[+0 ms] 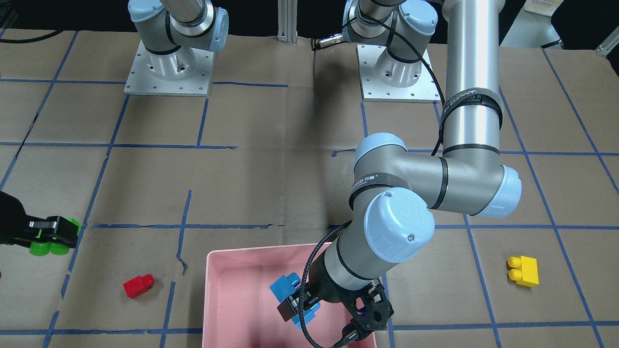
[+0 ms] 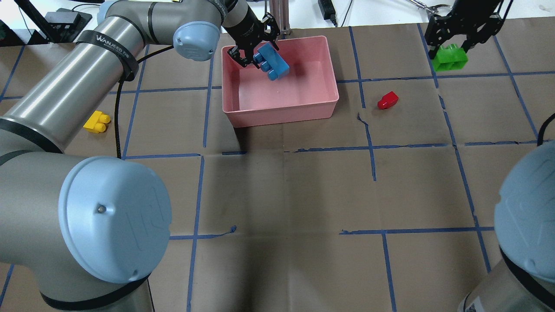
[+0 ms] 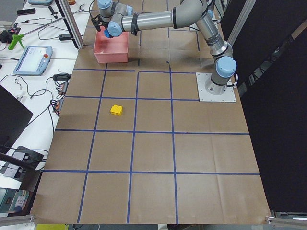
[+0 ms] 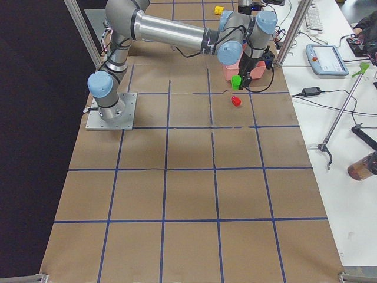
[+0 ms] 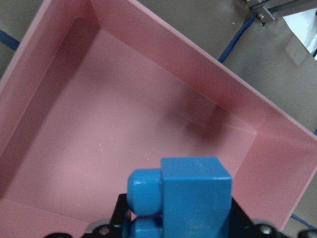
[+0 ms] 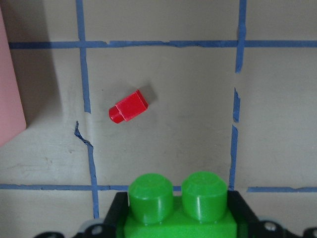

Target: Put all blocks into box

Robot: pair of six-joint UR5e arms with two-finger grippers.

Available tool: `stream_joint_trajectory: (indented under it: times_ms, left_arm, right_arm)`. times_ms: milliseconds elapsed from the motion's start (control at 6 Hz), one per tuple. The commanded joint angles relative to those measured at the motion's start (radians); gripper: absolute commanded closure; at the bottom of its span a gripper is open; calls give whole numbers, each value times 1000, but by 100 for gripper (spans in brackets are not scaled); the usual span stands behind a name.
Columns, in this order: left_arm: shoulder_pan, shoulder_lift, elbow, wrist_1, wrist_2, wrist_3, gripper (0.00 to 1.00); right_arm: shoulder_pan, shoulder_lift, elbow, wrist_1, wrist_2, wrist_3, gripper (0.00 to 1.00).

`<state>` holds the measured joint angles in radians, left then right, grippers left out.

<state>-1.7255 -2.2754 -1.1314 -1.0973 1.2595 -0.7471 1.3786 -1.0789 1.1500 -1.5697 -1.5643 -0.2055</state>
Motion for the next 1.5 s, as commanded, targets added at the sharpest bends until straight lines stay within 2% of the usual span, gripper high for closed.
stream_joint_trajectory:
  times_ms: [0, 167, 500, 667, 1000, 1167, 1333]
  left_arm:
    - [4, 40, -74, 34, 8, 148, 2]
    - [39, 98, -149, 18, 50, 314, 1]
    - [162, 280, -394, 25, 281, 774, 1]
    - [252, 336, -481, 24, 344, 1031, 1]
    - [485, 369, -553, 27, 354, 1268, 2]
    - [573, 346, -559, 34, 353, 1398, 7]
    - [636, 291, -558, 89, 348, 1472, 8]
  right_arm:
    - [58, 81, -106, -1, 0, 50, 53]
    - [97, 121, -145, -1, 6, 105, 53]
    - [224, 187, -214, -10, 10, 299, 53]
    - [291, 212, -214, -44, 12, 399, 53]
    - [397, 278, -213, -149, 13, 523, 52]
    - [424, 321, -211, -215, 12, 528, 51]
    - [424, 336, -211, -237, 10, 526, 33]
